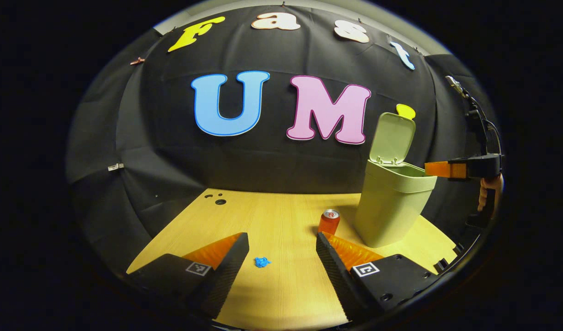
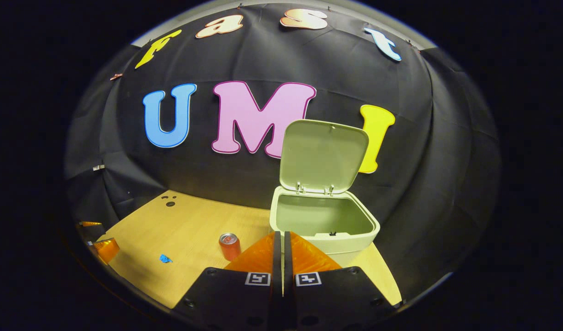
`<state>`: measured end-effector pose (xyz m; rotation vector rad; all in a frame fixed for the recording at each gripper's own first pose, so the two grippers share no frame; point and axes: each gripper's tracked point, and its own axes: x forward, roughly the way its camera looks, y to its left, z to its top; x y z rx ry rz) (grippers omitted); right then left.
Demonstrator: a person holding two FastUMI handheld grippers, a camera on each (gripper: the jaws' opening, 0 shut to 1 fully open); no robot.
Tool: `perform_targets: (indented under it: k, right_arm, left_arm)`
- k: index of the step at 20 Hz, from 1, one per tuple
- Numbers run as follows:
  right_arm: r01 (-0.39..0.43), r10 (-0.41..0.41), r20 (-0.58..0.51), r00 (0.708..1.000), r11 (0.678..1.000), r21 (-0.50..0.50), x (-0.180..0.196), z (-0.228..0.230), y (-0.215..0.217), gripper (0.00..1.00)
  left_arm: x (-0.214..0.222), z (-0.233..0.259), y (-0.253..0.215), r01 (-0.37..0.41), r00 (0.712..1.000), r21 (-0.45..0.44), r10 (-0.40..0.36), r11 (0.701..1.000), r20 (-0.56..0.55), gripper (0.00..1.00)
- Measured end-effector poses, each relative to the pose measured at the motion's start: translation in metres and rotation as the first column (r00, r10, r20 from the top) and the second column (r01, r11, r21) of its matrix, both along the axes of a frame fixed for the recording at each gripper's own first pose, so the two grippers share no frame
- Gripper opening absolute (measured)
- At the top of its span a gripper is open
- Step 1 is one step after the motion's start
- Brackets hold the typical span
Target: Press the lid of the desktop garbage bin to open it, pick up the crumpled paper on the desktop and throw it into the bin, then pick up the pop can on the desktop and drop it into the bin, and finally close the garbage bin lid.
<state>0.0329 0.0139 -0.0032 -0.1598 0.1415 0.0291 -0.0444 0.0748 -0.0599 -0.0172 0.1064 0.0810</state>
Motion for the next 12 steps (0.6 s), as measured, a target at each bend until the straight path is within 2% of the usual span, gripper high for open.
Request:
perform_targets:
  k: [6, 9, 12]
  right_arm:
    - [-0.017, 0.017, -0.002, 1.000, 1.000, -0.019, -0.021, -0.011, 0.019, 0.05]
    - [-0.035, 0.035, -0.039, 0.999, 0.999, 0.000, -0.020, -0.027, 0.025, 0.05]
    - [-0.052, 0.053, -0.070, 0.996, 0.998, 0.023, -0.012, -0.037, 0.026, 0.05]
  left_arm:
    - [-0.009, -0.024, 0.025, -0.017, 0.999, -0.021, 0.017, 1.000, -0.035, 0.96]
    - [0.000, -0.037, 0.029, -0.030, 0.998, -0.024, 0.028, 0.999, -0.061, 0.96]
    - [0.016, -0.048, 0.031, -0.042, 0.995, 0.010, 0.043, 0.999, -0.089, 0.96]
